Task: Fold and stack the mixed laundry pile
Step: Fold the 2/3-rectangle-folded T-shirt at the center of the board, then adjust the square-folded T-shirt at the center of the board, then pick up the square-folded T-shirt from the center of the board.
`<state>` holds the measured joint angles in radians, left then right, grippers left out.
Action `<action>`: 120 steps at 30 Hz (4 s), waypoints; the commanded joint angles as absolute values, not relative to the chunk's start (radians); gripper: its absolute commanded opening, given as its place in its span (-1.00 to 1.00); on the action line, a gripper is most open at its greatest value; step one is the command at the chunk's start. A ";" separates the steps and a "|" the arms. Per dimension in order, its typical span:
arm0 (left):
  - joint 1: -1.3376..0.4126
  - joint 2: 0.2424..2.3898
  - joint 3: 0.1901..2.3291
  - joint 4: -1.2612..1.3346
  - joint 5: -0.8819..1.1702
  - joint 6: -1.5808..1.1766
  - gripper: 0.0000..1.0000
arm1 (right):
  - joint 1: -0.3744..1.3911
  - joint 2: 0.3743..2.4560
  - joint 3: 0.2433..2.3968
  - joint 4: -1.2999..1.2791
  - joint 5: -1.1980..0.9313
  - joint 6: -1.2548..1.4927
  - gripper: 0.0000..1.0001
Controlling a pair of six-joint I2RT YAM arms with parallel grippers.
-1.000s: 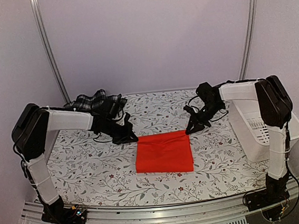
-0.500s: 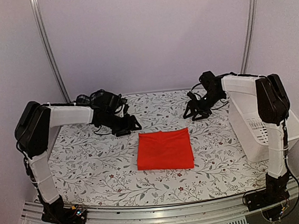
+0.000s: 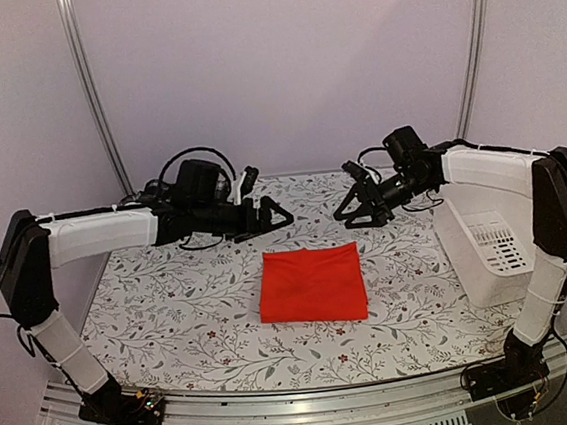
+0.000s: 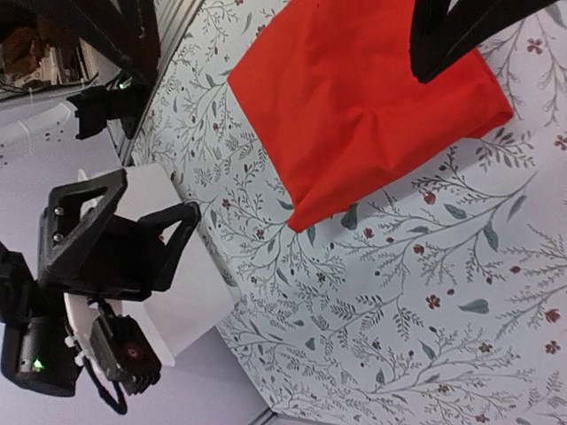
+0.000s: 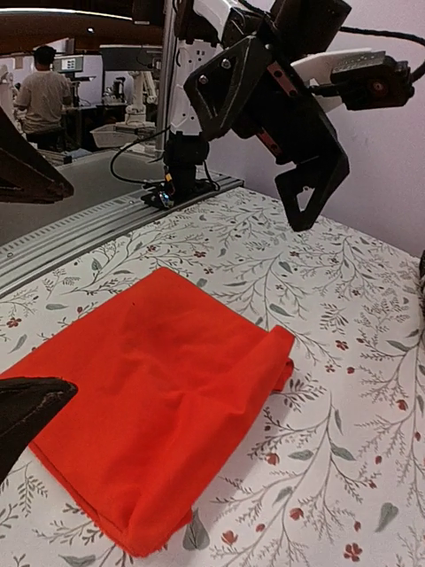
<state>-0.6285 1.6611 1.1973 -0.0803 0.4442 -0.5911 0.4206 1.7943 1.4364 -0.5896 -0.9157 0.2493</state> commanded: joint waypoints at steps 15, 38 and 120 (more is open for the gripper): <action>-0.652 2.108 1.252 0.283 0.635 -0.796 0.99 | 0.454 2.213 1.436 -0.208 -1.068 0.476 0.29; -0.587 1.873 1.094 0.277 0.740 -0.768 0.99 | 0.423 2.090 1.541 -0.444 -1.036 0.391 0.28; -1.164 2.259 1.564 -0.255 -0.008 0.142 -1.00 | 0.320 1.671 0.849 -0.280 -0.913 0.517 0.23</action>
